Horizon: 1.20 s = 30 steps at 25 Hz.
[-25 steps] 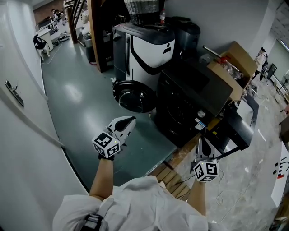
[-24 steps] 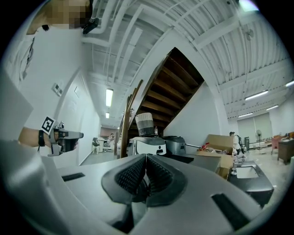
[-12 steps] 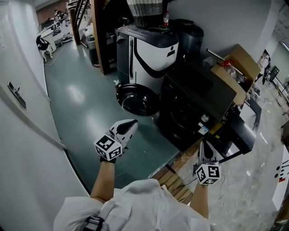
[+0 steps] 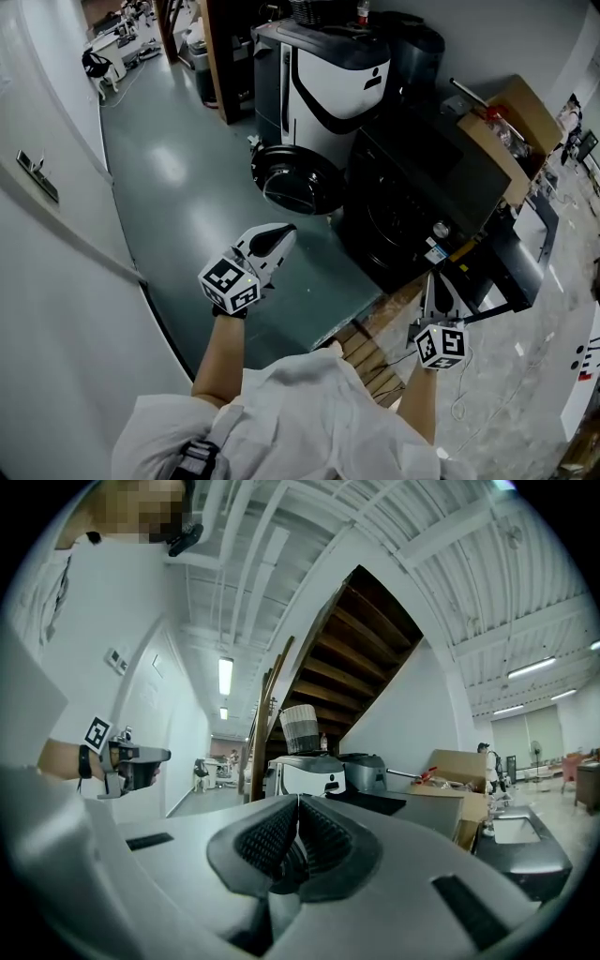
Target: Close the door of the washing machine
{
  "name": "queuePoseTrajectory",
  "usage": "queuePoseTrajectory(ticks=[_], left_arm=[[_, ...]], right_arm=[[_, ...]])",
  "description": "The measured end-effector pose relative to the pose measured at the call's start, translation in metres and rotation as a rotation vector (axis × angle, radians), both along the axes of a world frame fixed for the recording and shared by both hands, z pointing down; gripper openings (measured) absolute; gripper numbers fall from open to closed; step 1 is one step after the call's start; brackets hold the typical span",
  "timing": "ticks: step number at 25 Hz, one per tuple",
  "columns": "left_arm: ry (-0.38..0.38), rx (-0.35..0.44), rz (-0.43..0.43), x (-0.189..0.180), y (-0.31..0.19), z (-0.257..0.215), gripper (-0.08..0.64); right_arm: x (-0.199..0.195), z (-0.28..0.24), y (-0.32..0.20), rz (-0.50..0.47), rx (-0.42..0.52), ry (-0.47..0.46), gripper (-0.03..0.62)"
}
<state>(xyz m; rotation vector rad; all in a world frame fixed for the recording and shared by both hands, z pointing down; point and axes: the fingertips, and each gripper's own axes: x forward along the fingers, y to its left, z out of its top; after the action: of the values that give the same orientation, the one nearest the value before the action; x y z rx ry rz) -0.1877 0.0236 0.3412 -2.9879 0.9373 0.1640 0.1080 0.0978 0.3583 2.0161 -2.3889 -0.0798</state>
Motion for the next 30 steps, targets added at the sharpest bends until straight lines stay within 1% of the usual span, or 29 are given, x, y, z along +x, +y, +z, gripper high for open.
queuePoseTrajectory(ticks=[7,13,19,24,27,30], left_arm=[[-0.002,-0.025,-0.042,0.026,-0.030,0.009,0.012],[-0.025,-0.040,-0.036,0.070,-0.060,0.012,0.012],[-0.028,-0.025,-0.045,0.105,-0.087,0.003,0.012],[-0.033,-0.017,-0.091,0.114,-0.095,0.006,0.014],[-0.029,-0.031,-0.119,0.116,-0.097,0.013,0.014],[-0.004,-0.048,-0.145,0.109,-0.097,0.013,0.014]], right_arm=[[0.028,0.003,-0.043,-0.021,-0.013,0.009,0.028],[0.062,0.011,-0.078,-0.051,-0.029,-0.003,0.028],[0.090,0.004,-0.114,-0.097,-0.011,0.000,0.028],[0.095,0.004,-0.136,-0.161,0.003,-0.007,0.028],[0.094,0.008,-0.145,-0.189,-0.005,0.003,0.028],[0.088,0.012,-0.151,-0.216,-0.015,0.004,0.028]])
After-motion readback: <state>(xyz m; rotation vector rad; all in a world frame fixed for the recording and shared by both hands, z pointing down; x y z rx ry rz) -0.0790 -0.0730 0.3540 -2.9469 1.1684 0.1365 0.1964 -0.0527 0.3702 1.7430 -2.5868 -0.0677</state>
